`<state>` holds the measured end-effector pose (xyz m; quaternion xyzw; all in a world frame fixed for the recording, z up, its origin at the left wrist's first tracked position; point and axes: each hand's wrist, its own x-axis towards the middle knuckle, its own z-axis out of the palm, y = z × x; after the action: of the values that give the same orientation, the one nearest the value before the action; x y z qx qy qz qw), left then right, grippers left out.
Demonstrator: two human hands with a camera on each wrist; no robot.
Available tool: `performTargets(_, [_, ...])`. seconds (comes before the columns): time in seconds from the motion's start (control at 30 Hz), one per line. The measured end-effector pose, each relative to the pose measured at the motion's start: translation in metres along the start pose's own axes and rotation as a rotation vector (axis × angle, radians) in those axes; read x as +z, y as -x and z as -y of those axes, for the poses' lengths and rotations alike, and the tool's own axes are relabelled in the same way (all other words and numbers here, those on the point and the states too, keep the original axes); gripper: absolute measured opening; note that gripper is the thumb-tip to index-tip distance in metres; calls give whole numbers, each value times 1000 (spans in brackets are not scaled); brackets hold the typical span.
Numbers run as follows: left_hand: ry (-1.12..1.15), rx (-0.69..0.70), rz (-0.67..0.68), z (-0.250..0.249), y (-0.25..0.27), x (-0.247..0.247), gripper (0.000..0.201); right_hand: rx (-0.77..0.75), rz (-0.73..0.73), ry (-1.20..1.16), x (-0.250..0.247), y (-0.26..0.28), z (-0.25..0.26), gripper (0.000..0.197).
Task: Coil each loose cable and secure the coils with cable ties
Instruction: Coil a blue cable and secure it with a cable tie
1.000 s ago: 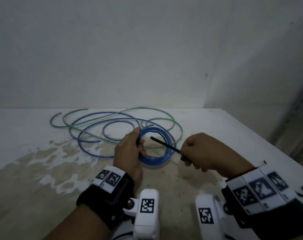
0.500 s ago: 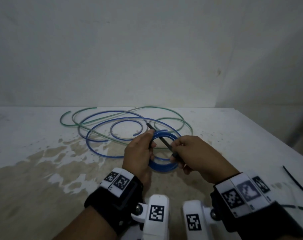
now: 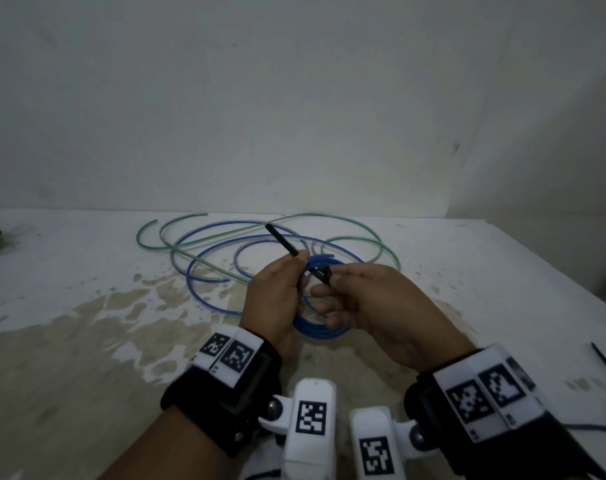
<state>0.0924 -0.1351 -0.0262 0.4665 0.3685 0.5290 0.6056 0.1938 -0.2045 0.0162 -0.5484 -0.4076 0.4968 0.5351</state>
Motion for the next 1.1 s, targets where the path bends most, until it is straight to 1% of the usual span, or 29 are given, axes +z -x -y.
performTargets(0.03, [-33, 24, -23, -1, -1, -2, 25, -37, 10, 45, 2, 1, 1, 16])
performTargets(0.1, [-83, 65, -52, -4, 0, -2, 27, -148, 5, 262, 5, 0, 1, 16])
performTargets(0.17, [-120, 112, -83, -6, 3, -1, 28, -287, -60, 513, 6, 0, -1, 20])
performTargets(0.2, [-140, 146, -93, -7, 4, 0, 27, -353, -98, 580, 6, 1, -2, 23])
performTargets(0.23, [-166, 181, -94, -8, 4, 1, 25, -410, -128, 598, 5, 1, -3, 23])
performTargets(0.3, [-229, 228, -91, -8, 5, 2, 17, -487, -176, 599, 2, 2, -4, 16])
performTargets(0.4, [-258, 254, -54, -8, 6, 3, 14, -494, -165, 560, -3, 3, -6, 15])
performTargets(0.5, [-295, 266, 33, -9, 8, 4, 30, -497, -167, 465, -4, 5, -8, 19])
performTargets(0.53, [-330, 270, 47, -9, 8, 3, 31, -509, -179, 436, -4, 5, -8, 19])
performTargets(0.63, [-400, 280, 14, -10, 10, 2, 11, -530, -247, 323, -5, 2, -12, 10])
performTargets(0.67, [-456, 308, -14, -9, 10, 1, 10, -530, -273, 301, -6, 1, -13, 14])
performTargets(0.7, [-513, 328, -36, -8, 10, 1, 10, -530, -291, 295, -7, 0, -15, 20])
performTargets(0.73, [-557, 342, -47, -7, 9, 0, 9, -532, -304, 310, -7, -1, -17, 23])
performTargets(0.77, [-573, 344, -44, -7, 9, -1, 12, -534, -316, 331, -8, -1, -18, 22])
performTargets(0.83, [-602, 349, -16, -7, 8, -2, 30, -539, -344, 369, -9, -2, -19, 21])
performTargets(0.87, [-637, 358, -3, -7, 9, -1, 34, -545, -364, 384, -10, -2, -19, 22])
performTargets(1.0, [-761, 440, 34, -10, 14, 1, 29, -594, -426, 404, -11, 0, -17, 21])
performTargets(1.1, [-760, 471, 58, -10, 15, 2, 26, -608, -447, 437, -11, -1, -17, 20])
